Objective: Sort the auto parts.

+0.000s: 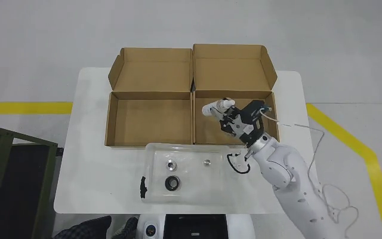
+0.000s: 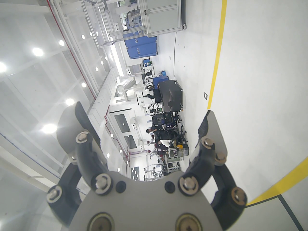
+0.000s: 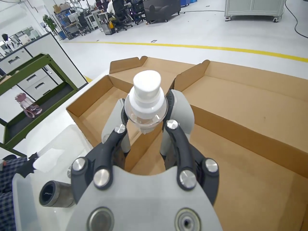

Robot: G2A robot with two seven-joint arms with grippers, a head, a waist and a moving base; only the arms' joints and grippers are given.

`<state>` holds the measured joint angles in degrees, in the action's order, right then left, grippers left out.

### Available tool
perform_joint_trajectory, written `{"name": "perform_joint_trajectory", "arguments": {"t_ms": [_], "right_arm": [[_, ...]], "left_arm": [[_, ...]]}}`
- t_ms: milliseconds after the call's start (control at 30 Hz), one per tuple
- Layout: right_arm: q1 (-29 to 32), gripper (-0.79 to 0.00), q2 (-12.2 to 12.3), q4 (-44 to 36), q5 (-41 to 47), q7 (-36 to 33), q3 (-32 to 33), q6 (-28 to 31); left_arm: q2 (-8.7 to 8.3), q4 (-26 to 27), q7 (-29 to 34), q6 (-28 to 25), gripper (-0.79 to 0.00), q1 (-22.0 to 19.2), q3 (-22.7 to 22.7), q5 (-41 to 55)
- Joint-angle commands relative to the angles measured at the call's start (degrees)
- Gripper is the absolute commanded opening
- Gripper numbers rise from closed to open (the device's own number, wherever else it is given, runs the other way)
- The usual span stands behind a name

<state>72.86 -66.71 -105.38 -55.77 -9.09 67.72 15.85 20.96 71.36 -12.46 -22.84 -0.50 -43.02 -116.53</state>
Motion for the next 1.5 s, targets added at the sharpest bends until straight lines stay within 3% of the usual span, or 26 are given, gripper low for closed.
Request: {"name": "perform_joint_trajectory", "arguments": {"t_ms": [0,400,833,900,1000,1033,1267,1467], "right_arm": [[-1.9,-0.785,-0.3,1.4,-2.3,-1.0,-1.2,-1.8],[-11.1,-0.785,-2.3,10.8,-11.7,-6.2,-8.3,-8.3],[-14.2,-0.785,-3.9,16.5,-14.8,-8.7,-11.9,-10.1],[-14.6,-0.714,-4.1,17.3,-14.7,-9.0,-12.2,-10.0],[-15.0,-0.406,-4.4,18.2,-14.6,-9.0,-12.6,-9.9],[-15.1,-0.003,-4.5,18.4,-14.6,-9.1,-12.7,-9.9],[-14.7,0.0,-4.7,17.3,-13.7,-9.7,-11.8,-8.7],[-11.3,0.0,-3.7,9.6,-18.2,-11.2,-8.8,-7.5]], "left_arm": [[0.0,0.0,0.0,0.0,0.0,0.0,0.0,0.0],[0.0,0.0,0.0,0.0,0.0,0.0,0.0,0.0],[0.0,0.0,0.0,0.0,0.0,0.0,0.0,0.0],[0.0,0.0,0.0,0.0,0.0,0.0,0.0,0.0],[0.0,0.0,0.0,0.0,0.0,0.0,0.0,0.0],[0.0,0.0,0.0,0.0,0.0,0.0,0.0,0.0],[0.0,0.0,0.0,0.0,0.0,0.0,0.0,0.0],[0.0,0.0,0.0,0.0,0.0,0.0,0.0,0.0]]}}
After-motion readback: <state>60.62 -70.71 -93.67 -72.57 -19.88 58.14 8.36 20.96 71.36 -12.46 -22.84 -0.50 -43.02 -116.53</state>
